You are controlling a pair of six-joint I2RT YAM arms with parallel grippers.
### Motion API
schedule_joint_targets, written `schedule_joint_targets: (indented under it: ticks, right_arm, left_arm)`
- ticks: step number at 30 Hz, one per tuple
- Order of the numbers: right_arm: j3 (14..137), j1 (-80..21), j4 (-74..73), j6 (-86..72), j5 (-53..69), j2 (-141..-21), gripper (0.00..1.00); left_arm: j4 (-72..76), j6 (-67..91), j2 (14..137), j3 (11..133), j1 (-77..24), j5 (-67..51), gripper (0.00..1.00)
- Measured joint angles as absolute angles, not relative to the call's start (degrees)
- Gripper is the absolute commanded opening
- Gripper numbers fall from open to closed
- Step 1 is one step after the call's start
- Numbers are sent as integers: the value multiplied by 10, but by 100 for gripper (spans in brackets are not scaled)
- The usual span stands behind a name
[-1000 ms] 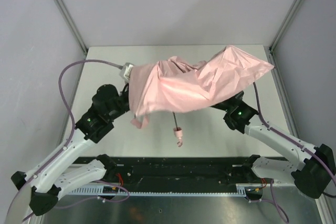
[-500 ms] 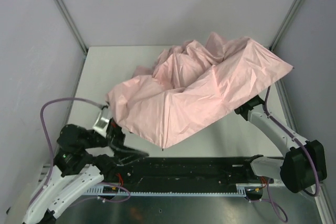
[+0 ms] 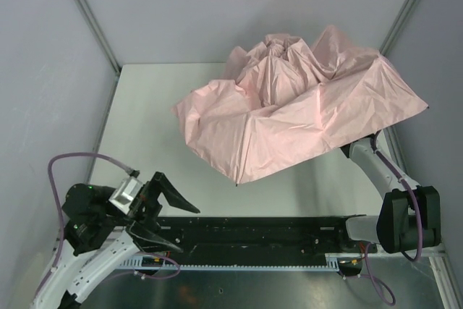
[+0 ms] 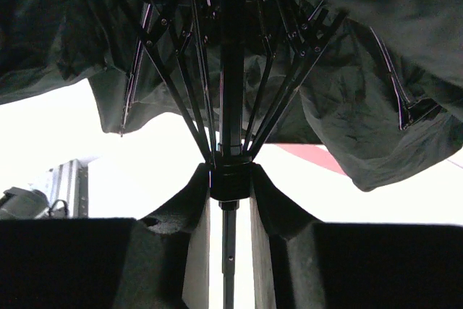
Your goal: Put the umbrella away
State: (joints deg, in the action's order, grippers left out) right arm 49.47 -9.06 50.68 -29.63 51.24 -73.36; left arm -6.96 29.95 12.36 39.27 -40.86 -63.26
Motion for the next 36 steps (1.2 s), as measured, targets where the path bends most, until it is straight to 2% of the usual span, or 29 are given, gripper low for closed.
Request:
schedule_joint_targets:
  ticks: [3, 5, 9, 15, 22, 25, 29, 36]
  right_arm:
    - [495, -88, 463, -233, 515, -734, 0]
    - [490, -88, 435, -192, 516, -733, 0]
    - [469, -90, 413, -145, 530, -732, 0]
    - [458, -142, 344, -88, 534, -695, 0]
    - [458, -227, 330, -64, 531, -660, 0]
    - [457, -256, 330, -64, 519, -667, 0]
    - [448, -276, 330, -66, 500, -681, 0]
    - [444, -278, 333, -73, 478, -692, 0]
  left_arm:
    - [-86, 295, 144, 446, -409, -629, 95]
    - [-93, 291, 176, 523, -409, -607, 98]
    - [-83, 299, 244, 690, -409, -480, 99]
    - [-74, 339, 363, 801, -409, -321, 99]
    - [-104, 352, 564, 785, -409, -246, 99]
    - [-128, 364, 591, 733, -409, -215, 99]
    - [-130, 377, 563, 682, -418, -174, 99]
    - [-120, 419, 396, 556, -433, -70, 99]
